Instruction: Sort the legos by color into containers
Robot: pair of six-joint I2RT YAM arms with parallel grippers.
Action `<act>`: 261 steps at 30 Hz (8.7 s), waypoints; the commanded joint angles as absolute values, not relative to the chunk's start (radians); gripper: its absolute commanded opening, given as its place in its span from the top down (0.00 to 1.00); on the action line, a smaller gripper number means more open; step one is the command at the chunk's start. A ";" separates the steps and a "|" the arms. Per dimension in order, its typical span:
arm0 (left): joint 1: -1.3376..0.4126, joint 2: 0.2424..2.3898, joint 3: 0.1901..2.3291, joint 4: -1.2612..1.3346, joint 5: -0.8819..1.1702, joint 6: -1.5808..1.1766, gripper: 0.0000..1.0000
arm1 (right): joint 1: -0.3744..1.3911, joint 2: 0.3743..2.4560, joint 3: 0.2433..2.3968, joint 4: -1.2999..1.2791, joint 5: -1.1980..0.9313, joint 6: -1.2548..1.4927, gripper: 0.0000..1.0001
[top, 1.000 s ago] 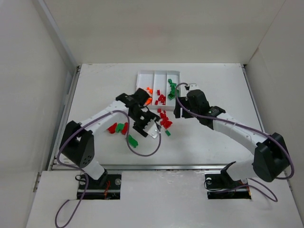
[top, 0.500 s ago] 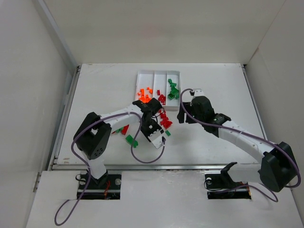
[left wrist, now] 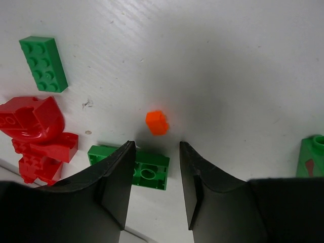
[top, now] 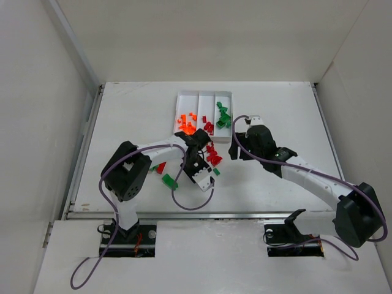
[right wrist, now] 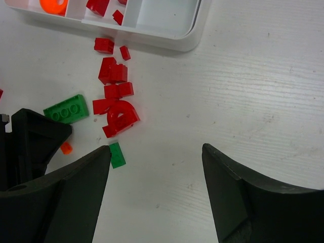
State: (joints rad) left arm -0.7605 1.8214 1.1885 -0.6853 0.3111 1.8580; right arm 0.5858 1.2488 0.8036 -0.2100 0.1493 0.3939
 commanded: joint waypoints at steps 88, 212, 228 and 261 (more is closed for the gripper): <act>-0.348 2.040 1.638 -0.126 0.269 0.273 0.74 | 0.528 1.678 1.255 -0.325 0.232 0.344 0.22; -0.232 1.582 1.152 -0.144 -0.370 -0.064 0.17 | 0.646 2.212 1.878 -0.414 0.266 0.156 0.39; -0.232 1.563 1.143 -0.144 -0.370 -0.055 0.17 | 0.687 2.238 1.870 -0.362 -0.005 0.014 0.53; -0.232 1.563 1.124 -0.135 -0.379 -0.055 0.17 | 0.687 2.105 1.569 -0.333 -0.120 -0.066 0.92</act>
